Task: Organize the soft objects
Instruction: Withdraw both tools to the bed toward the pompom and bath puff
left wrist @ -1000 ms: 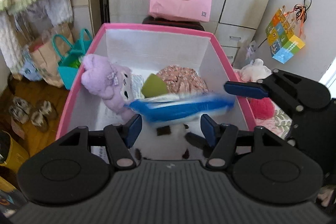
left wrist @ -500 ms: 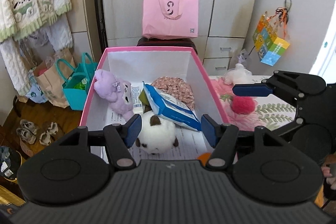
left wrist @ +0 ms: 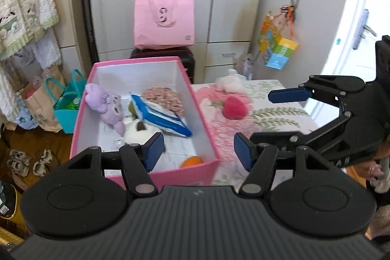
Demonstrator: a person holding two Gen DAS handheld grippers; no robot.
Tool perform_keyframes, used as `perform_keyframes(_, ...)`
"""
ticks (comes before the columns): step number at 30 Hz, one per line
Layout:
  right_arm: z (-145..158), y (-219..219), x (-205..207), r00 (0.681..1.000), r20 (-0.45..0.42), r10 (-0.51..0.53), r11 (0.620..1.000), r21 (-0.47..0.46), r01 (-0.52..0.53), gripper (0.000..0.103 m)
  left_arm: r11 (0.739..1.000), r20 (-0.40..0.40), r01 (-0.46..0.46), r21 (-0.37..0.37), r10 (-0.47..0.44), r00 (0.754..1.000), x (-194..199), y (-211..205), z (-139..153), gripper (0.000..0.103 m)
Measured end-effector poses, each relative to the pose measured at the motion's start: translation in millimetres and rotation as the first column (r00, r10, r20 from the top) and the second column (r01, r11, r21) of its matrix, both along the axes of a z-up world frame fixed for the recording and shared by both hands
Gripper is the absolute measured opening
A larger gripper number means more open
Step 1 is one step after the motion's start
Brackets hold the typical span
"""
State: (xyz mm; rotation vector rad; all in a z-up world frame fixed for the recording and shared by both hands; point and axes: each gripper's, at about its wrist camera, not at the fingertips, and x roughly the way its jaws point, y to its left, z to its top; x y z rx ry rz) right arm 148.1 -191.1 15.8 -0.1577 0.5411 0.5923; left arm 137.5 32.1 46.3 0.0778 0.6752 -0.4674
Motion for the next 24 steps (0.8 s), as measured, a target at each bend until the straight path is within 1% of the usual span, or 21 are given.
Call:
perform_keyframes(5,3.4,-34.2,-16.1,0.999,-0.012,-0.043,0.998,0.042,0.044,0.082,0.998,0.003,0.059,-0.006,-0.059,0.998,-15.7,-13.5,4.7,0.063)
perform_keyframes(12,0.6,-76.9,-25.2,0.992,-0.015,-0.128,0.988,0.085,0.129,0.082,0.991,-0.003,0.133,0.016,-0.133,0.991,-22.5,-46.1,1.5,0.063)
perform_keyframes(15,-1.5,-92.5,-23.6,0.989,-0.015,-0.148,0.983,0.105,0.149,0.082,0.987,-0.014,0.159,0.021,-0.159,0.987,-18.3,-61.9,-2.4,0.063)
perform_keyframes(20,-5.8,-111.1,-14.8,0.987,-0.008,-0.158,0.979,0.130,0.158,0.082,0.984,-0.016,0.176,0.016,-0.175,0.984,-7.0,-84.9,-9.6,0.063)
perform_keyframes(24,-11.8,-120.7,-3.8,0.985,0.041,-0.170,0.977,0.141,0.163,0.082,0.986,-0.001,0.167,0.023,-0.167,0.986,6.9,-102.5,-17.5,0.063)
